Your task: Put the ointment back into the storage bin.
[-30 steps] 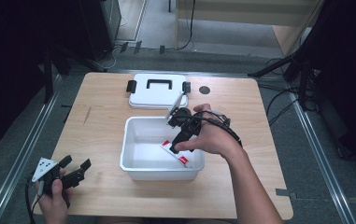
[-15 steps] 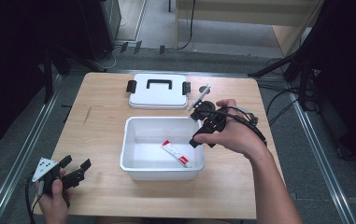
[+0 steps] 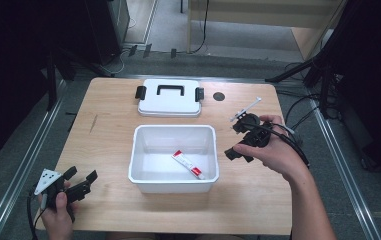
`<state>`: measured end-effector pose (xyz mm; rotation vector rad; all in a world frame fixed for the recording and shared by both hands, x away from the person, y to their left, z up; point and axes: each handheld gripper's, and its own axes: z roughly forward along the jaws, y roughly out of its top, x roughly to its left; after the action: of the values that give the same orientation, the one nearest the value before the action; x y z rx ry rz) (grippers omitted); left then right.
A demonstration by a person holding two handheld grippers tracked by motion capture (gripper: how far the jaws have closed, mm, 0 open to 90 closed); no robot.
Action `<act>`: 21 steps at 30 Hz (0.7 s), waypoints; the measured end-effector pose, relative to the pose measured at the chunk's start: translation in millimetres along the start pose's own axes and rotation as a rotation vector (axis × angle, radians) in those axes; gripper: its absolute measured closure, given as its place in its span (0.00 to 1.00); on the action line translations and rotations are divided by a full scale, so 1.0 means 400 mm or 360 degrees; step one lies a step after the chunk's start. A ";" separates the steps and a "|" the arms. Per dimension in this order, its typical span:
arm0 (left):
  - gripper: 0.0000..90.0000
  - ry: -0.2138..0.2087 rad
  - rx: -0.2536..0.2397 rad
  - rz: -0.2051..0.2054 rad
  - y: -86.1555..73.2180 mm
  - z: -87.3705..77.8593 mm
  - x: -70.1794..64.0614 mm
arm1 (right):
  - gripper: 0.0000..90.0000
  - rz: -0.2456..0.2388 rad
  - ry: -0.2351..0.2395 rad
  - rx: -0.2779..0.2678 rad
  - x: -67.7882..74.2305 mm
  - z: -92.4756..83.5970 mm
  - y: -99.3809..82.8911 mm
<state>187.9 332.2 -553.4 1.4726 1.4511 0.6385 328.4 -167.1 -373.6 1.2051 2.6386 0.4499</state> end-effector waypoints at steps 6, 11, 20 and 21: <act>0.19 -0.0002 0.0004 0.0002 0.000 0.000 0.000 | 0.00 0.0123 -0.0017 -0.0044 -0.046 0.023 -0.063; 0.19 0.0000 0.0004 0.0004 0.000 0.000 -0.001 | 0.00 0.0208 -0.0039 -0.0091 -0.085 0.053 -0.128; 0.19 0.0002 0.0008 0.0006 0.000 0.000 -0.001 | 0.00 0.0363 -0.0092 -0.0269 -0.128 0.108 -0.244; 0.19 0.0002 0.0008 0.0006 0.000 0.000 -0.001 | 0.00 0.0363 -0.0092 -0.0269 -0.128 0.108 -0.244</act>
<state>187.9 331.8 -553.3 1.4798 1.4521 0.6386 306.5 -258.4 -445.7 1.4452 2.3700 0.6514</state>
